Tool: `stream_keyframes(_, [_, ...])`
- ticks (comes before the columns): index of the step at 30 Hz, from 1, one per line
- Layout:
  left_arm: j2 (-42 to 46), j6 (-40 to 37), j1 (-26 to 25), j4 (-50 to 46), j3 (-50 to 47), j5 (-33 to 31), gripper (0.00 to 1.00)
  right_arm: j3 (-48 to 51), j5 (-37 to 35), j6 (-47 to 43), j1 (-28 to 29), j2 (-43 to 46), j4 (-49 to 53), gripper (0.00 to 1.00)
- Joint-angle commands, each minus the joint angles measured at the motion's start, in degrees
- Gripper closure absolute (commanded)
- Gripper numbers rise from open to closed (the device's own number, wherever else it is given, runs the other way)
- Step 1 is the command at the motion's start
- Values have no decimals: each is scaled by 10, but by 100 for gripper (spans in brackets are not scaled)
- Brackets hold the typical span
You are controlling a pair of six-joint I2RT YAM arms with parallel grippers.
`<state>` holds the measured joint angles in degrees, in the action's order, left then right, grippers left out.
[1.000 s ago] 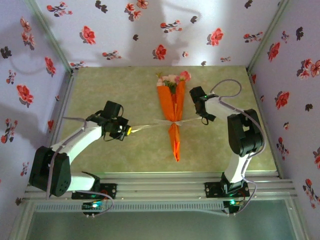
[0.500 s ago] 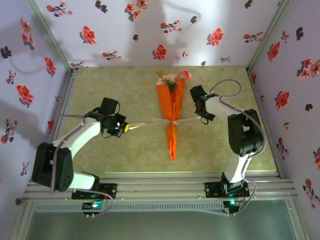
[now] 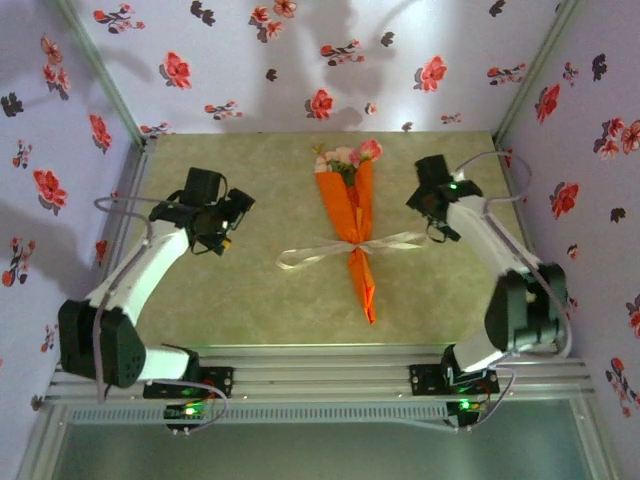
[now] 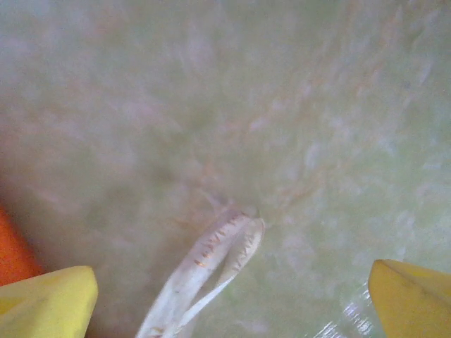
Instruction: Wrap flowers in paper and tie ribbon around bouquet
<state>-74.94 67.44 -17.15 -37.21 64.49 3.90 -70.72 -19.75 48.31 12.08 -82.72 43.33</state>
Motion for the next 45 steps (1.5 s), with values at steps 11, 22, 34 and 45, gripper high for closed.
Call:
stream_keyframes(11, [205,-514,16,104,-205,-462,0,378,-188,-278,-50,349,-285,1])
stream_keyframes(22, [170,-543,130,503,-454,-271,0,526,-76,-362,-53,193,-664,1])
stream_keyframes(34, [-62,-601,210,856,-447,-121,0,476,53,-398,-95,48,-800,1])
stream_keyframes(45, [-133,-635,192,906,-435,-97,0,479,114,-426,-121,-67,-933,1])
